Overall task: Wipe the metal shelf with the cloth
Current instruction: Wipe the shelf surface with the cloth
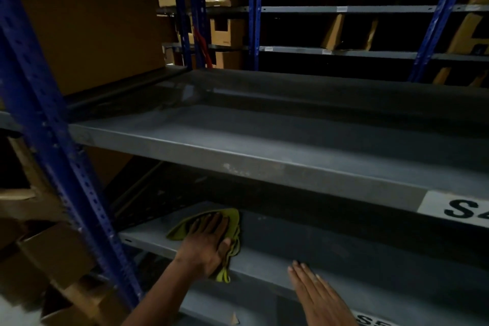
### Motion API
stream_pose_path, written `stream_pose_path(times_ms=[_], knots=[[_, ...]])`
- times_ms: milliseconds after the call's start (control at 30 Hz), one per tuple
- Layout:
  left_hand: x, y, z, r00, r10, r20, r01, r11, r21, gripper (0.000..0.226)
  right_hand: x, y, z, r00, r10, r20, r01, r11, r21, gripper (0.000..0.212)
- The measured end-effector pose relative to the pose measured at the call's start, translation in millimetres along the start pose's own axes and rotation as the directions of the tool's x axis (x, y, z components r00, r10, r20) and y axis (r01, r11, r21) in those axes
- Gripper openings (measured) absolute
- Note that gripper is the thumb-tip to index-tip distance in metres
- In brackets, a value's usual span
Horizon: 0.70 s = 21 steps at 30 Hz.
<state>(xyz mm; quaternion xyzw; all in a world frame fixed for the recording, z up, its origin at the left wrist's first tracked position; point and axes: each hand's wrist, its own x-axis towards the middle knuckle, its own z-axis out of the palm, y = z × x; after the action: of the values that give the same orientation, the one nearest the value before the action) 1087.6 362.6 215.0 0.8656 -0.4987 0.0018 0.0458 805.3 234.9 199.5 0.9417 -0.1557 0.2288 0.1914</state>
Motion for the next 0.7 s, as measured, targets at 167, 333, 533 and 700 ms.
stream_pose_path(times_ms=[167, 333, 533, 700], knots=[[-2.7, -1.5, 2.0, 1.000, -0.011, -0.001, 0.011, 1.000, 0.023, 0.062, 3.2, 3.2, 4.6, 0.997, -0.035, -0.075, 0.034, 0.999, -0.013, 0.054], [16.4, 1.9, -2.8, 1.000, -0.029, -0.002, 0.029, 0.999, 0.038, 0.068, 9.6, 6.0, 3.4, 1.000, -0.016, -0.010, 0.016, 1.000, -0.005, 0.055], [23.9, 11.1, -5.7, 0.998, -0.032, -0.049, 0.034, 0.998, 0.046, 0.084, 0.5, 2.4, 2.9, 0.996, -0.002, 0.084, -0.001, 0.999, 0.034, 0.055], [18.4, 23.3, -10.9, 0.993, -0.006, -0.122, 0.009, 1.000, 0.019, 0.067, -0.2, 4.9, -3.1, 0.985, 0.032, 0.172, -0.038, 0.999, 0.032, 0.055]])
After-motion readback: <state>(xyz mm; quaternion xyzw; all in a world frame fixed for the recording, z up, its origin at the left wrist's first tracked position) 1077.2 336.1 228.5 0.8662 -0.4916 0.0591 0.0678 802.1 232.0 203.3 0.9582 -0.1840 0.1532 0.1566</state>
